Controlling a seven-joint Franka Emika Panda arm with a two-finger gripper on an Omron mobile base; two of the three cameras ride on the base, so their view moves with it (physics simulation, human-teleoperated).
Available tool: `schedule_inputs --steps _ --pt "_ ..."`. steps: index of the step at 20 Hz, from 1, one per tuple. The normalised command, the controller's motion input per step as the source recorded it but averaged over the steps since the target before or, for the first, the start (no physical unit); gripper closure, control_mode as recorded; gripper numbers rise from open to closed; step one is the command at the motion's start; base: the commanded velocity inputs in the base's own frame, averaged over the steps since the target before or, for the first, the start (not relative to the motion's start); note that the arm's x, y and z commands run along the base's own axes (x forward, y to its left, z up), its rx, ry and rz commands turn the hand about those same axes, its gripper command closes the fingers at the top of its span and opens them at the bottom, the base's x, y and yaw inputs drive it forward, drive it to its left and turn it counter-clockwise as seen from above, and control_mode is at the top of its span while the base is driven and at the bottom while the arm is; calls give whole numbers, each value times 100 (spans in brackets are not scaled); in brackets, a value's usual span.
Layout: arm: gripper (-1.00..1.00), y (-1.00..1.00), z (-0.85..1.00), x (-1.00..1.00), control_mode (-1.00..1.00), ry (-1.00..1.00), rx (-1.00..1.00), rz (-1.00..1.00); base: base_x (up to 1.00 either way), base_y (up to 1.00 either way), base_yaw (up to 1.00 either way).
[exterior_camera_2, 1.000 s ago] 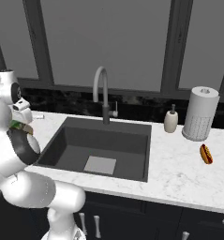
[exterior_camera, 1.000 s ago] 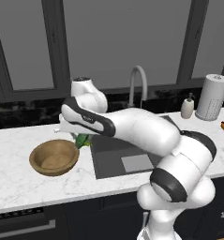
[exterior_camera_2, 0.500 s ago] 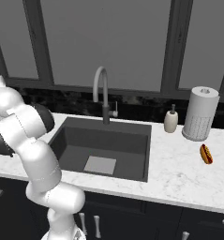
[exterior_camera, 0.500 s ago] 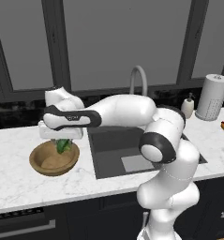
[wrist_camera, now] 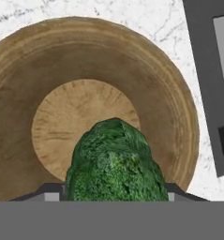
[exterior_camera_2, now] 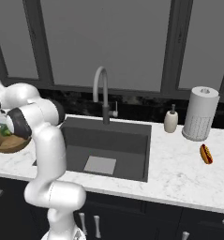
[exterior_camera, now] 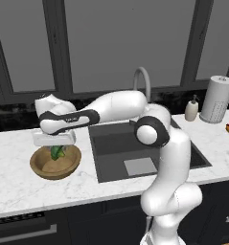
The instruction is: Pick the broccoli from the sink and place it in the bowl. Then pick the bowl and place it in the microwave. Then close the microwave door and press the start button.
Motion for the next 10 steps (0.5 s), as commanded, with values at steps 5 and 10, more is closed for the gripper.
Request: schedule_inputs --steps 5,10 --pt "100 0 -35 5 -100 0 0 0 0 0 0" --pt "100 0 -47 5 -100 -2 2 0 0 0 0"
